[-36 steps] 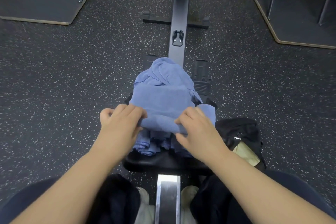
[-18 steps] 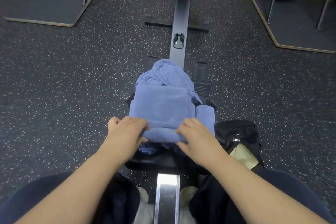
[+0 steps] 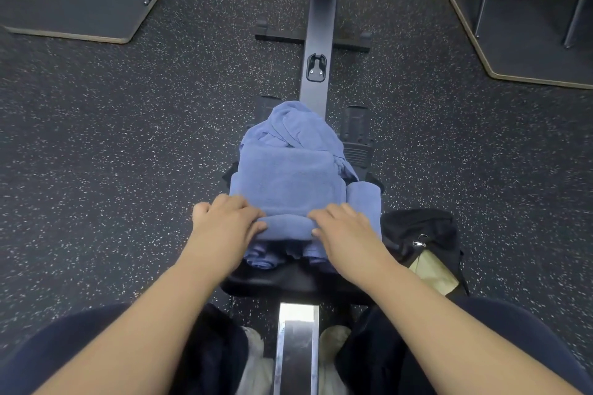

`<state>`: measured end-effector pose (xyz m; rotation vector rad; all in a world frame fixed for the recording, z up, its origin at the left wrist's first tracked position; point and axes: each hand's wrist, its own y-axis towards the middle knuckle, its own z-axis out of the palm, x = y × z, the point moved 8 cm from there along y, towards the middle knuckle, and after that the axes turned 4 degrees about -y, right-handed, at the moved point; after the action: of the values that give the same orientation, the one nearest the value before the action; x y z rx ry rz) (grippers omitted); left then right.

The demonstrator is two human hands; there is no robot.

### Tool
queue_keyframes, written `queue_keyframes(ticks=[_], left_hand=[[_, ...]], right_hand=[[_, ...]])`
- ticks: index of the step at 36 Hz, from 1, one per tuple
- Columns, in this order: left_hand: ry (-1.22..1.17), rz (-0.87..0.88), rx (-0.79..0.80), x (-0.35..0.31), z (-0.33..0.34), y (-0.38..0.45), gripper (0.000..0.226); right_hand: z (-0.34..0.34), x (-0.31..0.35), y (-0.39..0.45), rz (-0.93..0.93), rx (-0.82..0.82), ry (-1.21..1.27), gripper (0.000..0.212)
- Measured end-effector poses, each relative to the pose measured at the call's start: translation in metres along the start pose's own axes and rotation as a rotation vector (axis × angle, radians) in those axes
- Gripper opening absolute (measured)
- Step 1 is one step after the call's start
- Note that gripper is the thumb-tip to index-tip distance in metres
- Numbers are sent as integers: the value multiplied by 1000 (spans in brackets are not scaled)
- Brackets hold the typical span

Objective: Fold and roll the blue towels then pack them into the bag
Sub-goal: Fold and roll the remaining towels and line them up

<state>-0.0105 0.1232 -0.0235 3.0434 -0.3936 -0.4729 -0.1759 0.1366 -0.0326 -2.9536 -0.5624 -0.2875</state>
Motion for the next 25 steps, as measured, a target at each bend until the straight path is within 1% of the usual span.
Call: queue_keyframes(ticks=[1, 3, 5, 7, 8, 9, 10, 12, 13, 15, 17, 20, 21, 24, 25], left_hand=[[9, 9, -44, 1, 0, 0, 14], [25, 2, -77, 1, 2, -1, 5], [18, -2, -84, 0, 4, -1, 13], [-11, 27, -145, -6, -2, -1, 17], [-26, 56, -178, -10, -5, -2, 13], [-40, 93, -201, -14, -7, -3, 7], [-56, 112, -206, -17, -7, -4, 7], [-53, 135, -184, -23, -2, -5, 20], [-40, 137, -179, -24, 0, -5, 23], [-28, 123, -159, -24, 1, -5, 21], [-16, 132, -142, -23, 1, -4, 12], [0, 127, -54, -21, 7, -3, 46], [5, 118, -43, -21, 7, -2, 52], [7, 88, -64, -20, 5, -2, 52], [15, 84, -78, -19, 5, -1, 50]], right_hand=[[0, 0, 1, 5, -7, -11, 28], [1, 0, 3, -2, -37, -22, 26], [3, 0, 4, 4, -74, -18, 24], [4, -1, 5, 26, -116, -18, 14], [3, -2, 5, 42, -156, -23, 5], [1, -2, 5, 54, -198, -29, 3], [0, -2, 4, 52, -229, -36, 5], [0, -2, 4, 51, -256, -25, 10], [-1, -1, 4, 55, -253, -21, 14], [0, -2, 4, 57, -260, -35, 20], [1, -2, 5, 59, -272, -48, 22], [0, -3, 5, 56, -307, -71, 13], [0, -3, 5, 60, -317, -69, 10], [-2, -2, 6, 74, -365, -95, 21], [-5, -2, 6, 84, -387, -91, 20]])
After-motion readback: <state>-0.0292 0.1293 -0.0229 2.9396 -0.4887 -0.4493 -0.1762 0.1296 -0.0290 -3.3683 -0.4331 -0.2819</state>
